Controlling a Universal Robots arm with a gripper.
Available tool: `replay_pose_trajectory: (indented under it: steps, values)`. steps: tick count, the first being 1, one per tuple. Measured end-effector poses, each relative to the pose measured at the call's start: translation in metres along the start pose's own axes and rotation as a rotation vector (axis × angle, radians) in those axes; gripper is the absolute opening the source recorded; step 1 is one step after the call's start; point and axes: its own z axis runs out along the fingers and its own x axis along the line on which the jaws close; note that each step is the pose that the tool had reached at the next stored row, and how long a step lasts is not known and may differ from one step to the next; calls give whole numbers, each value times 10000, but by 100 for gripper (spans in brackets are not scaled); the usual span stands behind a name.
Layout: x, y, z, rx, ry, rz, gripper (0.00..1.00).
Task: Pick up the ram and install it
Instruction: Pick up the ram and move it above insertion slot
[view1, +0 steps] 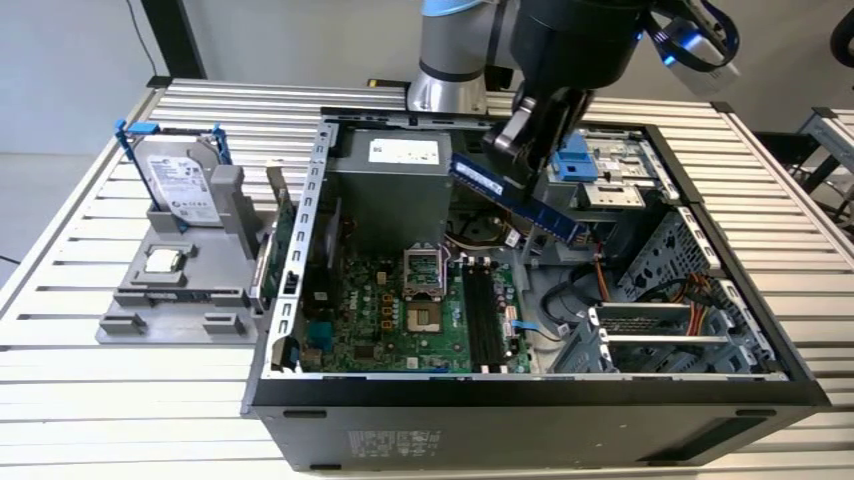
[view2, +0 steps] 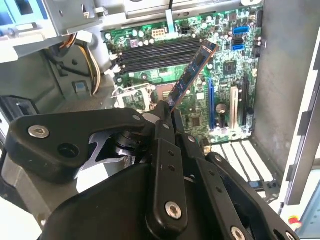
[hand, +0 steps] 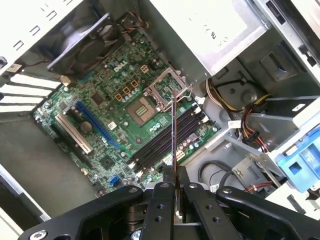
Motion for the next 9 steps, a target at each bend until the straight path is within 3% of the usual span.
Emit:
replay_pose_trajectory:
  steps: [9]
  values:
    - [0,0,2,4,-30,1251,0]
